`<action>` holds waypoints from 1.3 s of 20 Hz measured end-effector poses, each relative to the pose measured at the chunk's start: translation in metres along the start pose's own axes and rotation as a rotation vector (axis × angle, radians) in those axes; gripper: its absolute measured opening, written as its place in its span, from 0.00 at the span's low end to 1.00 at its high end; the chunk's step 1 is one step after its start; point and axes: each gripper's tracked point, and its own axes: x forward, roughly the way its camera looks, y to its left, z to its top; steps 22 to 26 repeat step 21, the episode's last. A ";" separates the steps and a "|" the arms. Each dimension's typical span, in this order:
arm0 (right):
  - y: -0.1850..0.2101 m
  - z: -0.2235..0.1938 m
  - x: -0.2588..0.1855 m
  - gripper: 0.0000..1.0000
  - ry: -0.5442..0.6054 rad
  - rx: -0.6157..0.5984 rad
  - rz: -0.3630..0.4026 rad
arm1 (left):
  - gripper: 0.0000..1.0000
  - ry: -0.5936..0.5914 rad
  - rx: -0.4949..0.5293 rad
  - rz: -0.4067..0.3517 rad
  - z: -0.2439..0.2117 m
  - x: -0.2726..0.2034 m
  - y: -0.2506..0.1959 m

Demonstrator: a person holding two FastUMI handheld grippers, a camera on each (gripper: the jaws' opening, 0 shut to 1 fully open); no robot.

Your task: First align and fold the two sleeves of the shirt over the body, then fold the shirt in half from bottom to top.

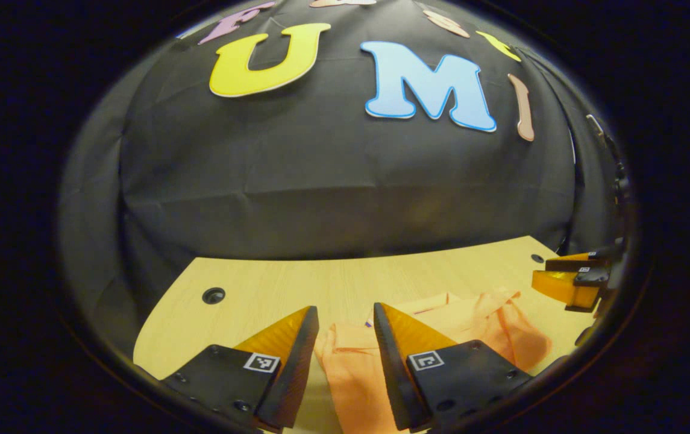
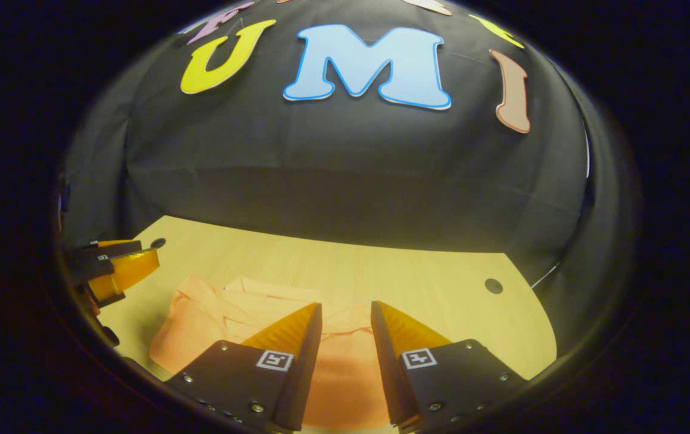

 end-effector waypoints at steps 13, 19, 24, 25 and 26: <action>-0.013 0.039 -0.144 0.75 -0.259 -0.090 -0.033 | 0.89 -0.155 -0.075 0.052 0.035 -0.125 -0.032; -0.021 0.038 -0.190 0.75 -0.307 -0.091 -0.024 | 0.95 -0.214 -0.093 0.068 0.050 -0.179 -0.044; -0.022 0.034 -0.208 0.75 -0.320 -0.091 -0.021 | 0.94 -0.229 -0.078 0.069 0.049 -0.199 -0.051; -0.022 0.034 -0.208 0.75 -0.320 -0.091 -0.021 | 0.94 -0.229 -0.078 0.069 0.049 -0.199 -0.051; -0.022 0.034 -0.208 0.75 -0.320 -0.091 -0.021 | 0.94 -0.229 -0.078 0.069 0.049 -0.199 -0.051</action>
